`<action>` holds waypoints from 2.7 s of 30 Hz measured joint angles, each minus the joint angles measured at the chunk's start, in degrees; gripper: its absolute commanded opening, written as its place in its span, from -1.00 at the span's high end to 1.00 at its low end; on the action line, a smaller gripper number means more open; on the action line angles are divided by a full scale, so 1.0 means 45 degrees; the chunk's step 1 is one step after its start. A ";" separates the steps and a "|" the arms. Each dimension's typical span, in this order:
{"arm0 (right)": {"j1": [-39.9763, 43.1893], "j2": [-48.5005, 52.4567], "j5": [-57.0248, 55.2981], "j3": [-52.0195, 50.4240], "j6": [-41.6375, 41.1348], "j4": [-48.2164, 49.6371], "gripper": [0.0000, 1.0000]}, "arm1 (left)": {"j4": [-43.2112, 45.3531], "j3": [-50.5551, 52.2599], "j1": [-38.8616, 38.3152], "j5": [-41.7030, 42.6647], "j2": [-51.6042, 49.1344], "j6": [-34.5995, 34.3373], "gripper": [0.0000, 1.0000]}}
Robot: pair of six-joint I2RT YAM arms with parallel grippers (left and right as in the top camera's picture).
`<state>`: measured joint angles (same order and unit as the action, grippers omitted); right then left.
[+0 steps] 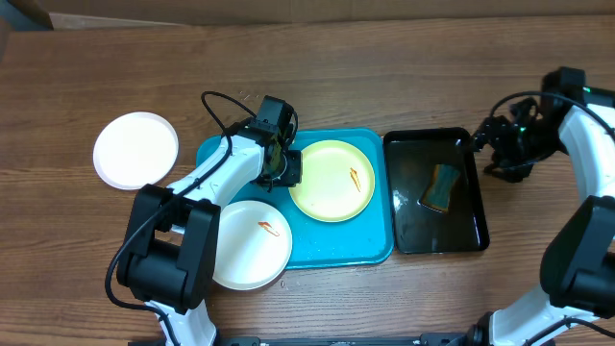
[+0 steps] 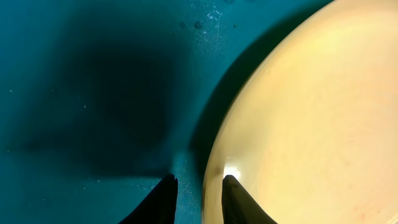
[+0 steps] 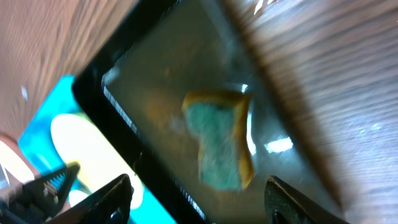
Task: Clean dirty plates on tray and stack at the side
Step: 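Reach the right gripper into the basin and grasp the sponge, then rinse the sponge in the basin water with the right gripper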
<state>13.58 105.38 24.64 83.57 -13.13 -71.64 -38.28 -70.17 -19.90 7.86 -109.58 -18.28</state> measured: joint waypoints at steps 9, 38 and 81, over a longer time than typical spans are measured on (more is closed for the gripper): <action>-0.2773 -0.0219 -0.3648 -0.0301 -0.1579 -0.0831 -0.50 | 0.0029 0.0000 0.0000 0.0005 0.0000 0.0000 0.42; -0.4682 -0.0267 -0.4993 -0.4022 -0.1710 0.1681 -0.47 | 0.0044 0.0000 0.0000 0.0005 0.0000 0.0000 0.35; -0.4682 -0.0267 -0.5882 -0.4575 -0.1394 0.3997 -0.07 | 0.0097 0.0000 0.0000 0.0010 0.0000 0.0000 0.29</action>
<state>-7.49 104.18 -1.83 62.98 -19.40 -53.65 -37.85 -70.17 -19.90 7.90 -109.58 -18.28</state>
